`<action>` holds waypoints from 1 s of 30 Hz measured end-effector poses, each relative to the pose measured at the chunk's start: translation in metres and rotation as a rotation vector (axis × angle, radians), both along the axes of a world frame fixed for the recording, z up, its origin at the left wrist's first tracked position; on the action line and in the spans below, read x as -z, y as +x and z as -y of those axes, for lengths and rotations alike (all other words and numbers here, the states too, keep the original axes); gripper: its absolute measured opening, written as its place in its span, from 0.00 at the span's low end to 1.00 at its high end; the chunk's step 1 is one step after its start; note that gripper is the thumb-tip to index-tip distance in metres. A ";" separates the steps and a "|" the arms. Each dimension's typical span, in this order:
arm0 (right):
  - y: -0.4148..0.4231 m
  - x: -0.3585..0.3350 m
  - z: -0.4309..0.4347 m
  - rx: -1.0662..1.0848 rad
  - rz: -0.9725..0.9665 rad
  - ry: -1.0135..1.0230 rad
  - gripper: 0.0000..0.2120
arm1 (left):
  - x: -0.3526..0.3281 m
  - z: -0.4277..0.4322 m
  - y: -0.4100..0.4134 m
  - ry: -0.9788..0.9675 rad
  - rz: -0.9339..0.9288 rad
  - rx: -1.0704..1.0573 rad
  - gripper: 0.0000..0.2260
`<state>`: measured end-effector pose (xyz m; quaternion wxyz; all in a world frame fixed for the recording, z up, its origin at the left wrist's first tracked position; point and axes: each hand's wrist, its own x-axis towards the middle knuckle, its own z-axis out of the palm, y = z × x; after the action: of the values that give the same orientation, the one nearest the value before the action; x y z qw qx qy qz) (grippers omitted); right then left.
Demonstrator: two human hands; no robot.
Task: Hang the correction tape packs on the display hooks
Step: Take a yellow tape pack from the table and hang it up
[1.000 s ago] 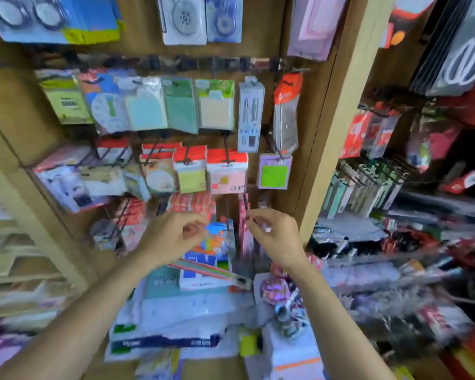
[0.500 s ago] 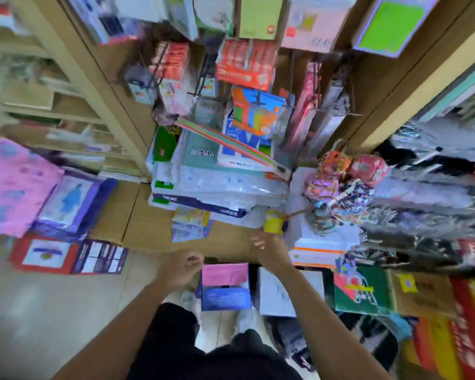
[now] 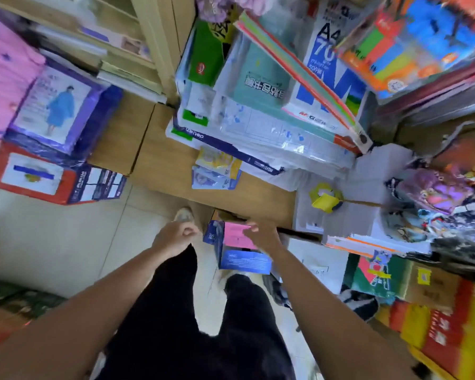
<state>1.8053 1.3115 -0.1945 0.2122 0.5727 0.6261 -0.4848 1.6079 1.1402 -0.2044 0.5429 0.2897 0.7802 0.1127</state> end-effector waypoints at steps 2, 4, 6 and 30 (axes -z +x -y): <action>-0.025 0.034 -0.011 -0.020 0.015 -0.002 0.07 | 0.031 -0.009 -0.032 -0.033 -0.020 -0.043 0.05; -0.046 0.066 -0.024 0.014 0.016 -0.018 0.09 | 0.058 -0.020 -0.057 -0.051 -0.032 -0.065 0.04; -0.063 0.099 -0.039 0.168 -0.002 -0.060 0.10 | 0.084 -0.032 -0.075 -0.041 -0.050 -0.061 0.05; -0.094 0.246 -0.052 1.178 -0.294 -0.349 0.08 | 0.232 -0.113 -0.100 0.212 -0.554 0.260 0.31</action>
<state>1.7115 1.3639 -0.4401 -0.0883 0.7056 0.1399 -0.6891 1.5082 1.2529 -0.4361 0.2865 0.4615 0.8387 0.0396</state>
